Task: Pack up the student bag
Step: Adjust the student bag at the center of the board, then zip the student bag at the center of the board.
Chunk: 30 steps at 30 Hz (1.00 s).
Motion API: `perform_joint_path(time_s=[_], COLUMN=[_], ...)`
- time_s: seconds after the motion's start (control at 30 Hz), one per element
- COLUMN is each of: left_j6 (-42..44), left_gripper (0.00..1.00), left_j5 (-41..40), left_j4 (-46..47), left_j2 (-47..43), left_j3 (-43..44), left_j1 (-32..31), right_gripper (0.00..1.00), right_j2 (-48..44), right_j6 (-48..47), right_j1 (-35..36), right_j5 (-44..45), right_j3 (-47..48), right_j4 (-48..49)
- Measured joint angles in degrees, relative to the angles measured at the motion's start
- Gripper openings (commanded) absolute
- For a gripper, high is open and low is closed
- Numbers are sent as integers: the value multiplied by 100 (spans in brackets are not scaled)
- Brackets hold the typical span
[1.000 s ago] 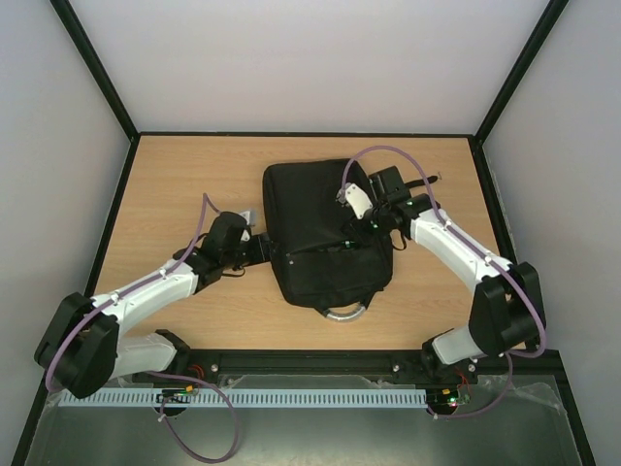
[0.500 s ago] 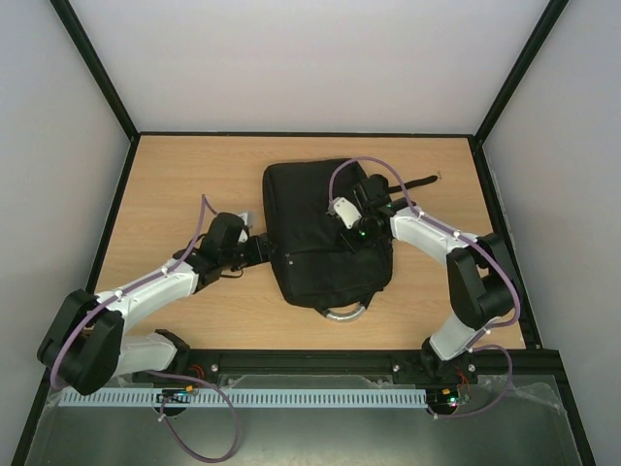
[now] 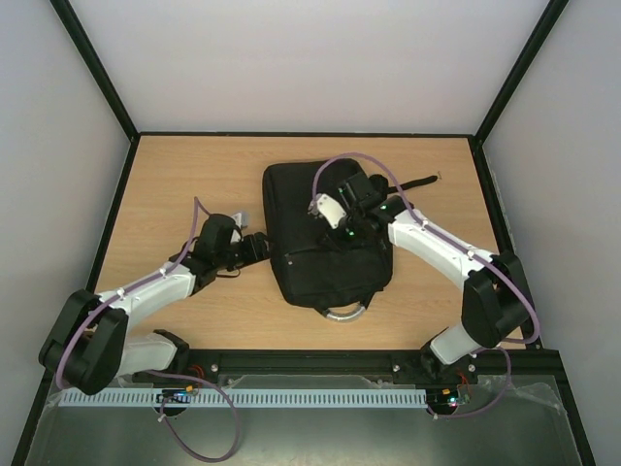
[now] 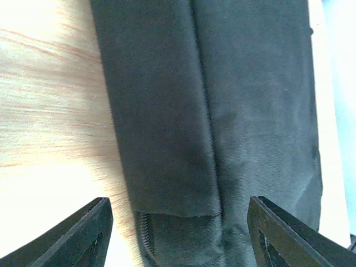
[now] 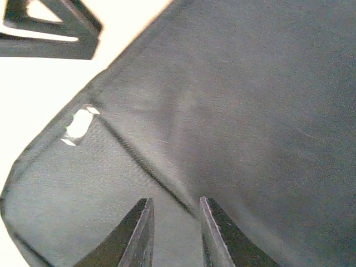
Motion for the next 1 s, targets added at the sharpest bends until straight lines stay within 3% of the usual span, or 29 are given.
perform_joint_path(time_s=[0.17, 0.23, 0.47, 0.7, 1.0], left_j6=[-26, -35, -111, -221, -234], left_gripper=[71, 68, 47, 29, 17], left_j5=[251, 374, 656, 802, 750], left_j4=[402, 553, 861, 1021, 1054], left_j2=[98, 275, 938, 1051, 1021], left_j3=[2, 28, 219, 238, 238], left_j1=[31, 31, 31, 28, -28], right_gripper=[38, 39, 39, 38, 29], right_j2=[-2, 9, 339, 876, 1088], right_j6=[20, 55, 153, 369, 772], right_j1=[752, 1012, 1565, 1759, 1808], right_j5=[-2, 26, 238, 632, 1215], right_j3=[140, 188, 240, 258, 479], right_j4=[-48, -44, 85, 245, 358])
